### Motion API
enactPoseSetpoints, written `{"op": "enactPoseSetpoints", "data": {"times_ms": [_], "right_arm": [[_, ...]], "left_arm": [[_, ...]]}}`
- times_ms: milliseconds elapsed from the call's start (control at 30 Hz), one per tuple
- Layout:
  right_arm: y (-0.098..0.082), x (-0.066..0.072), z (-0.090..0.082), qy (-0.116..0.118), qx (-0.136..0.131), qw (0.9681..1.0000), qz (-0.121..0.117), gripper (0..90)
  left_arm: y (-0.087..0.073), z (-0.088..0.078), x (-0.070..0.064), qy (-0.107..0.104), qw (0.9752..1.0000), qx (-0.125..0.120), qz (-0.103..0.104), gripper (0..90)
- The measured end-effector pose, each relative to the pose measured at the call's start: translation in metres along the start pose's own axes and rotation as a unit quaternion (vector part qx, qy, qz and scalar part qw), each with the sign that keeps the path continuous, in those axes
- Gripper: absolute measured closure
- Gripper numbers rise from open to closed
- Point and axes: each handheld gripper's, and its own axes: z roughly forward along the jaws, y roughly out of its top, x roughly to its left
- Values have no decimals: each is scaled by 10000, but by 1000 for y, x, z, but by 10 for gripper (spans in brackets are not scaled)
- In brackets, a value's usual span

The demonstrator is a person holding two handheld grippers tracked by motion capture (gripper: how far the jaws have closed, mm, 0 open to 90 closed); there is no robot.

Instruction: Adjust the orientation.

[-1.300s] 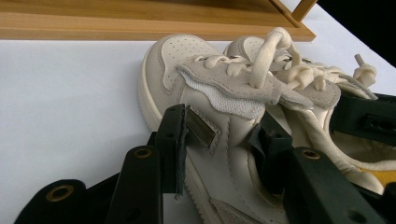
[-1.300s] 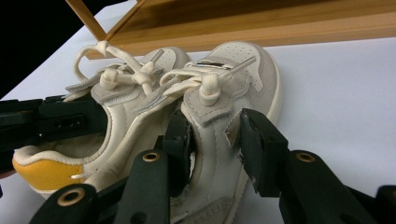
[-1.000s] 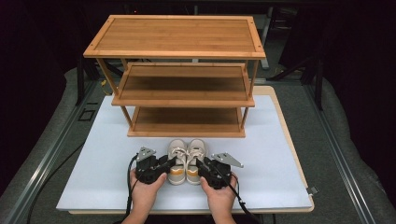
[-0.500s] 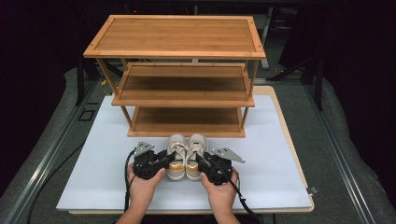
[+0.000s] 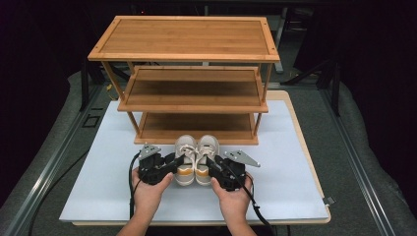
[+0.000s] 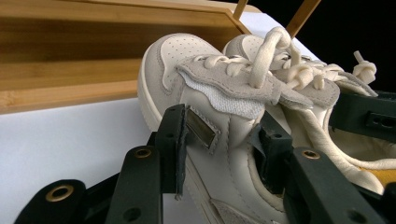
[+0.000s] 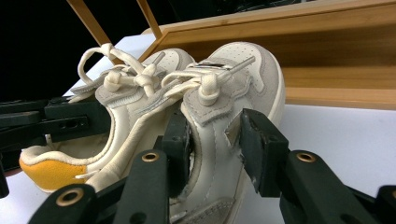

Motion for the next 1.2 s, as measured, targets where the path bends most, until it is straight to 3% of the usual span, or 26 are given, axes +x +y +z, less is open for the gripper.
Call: {"op": "enactPoseSetpoints", "data": {"times_ms": [33, 67, 600, 867, 1200], "right_arm": [[1, -1, -1, 126, 50, 9999, -8, 639], [2, 1, -1, 1, -12, 10000, 6, 639], [24, 9, -14, 38, -91, 10000, -15, 638], [36, 16, -23, 99, -264, 9996, -90, 637], [49, 20, -25, 57, -306, 9994, -120, 636]], "left_arm": [[1, 0, 0, -2, 10000, -5, 9, 608], [2, -1, -1, -2, 10000, 6, 26, 608], [25, -16, -10, 30, 9999, -108, 90, 608], [37, -27, -15, 9, 9996, -244, 155, 607], [51, -30, -16, 31, 9994, -254, 227, 608]]}}
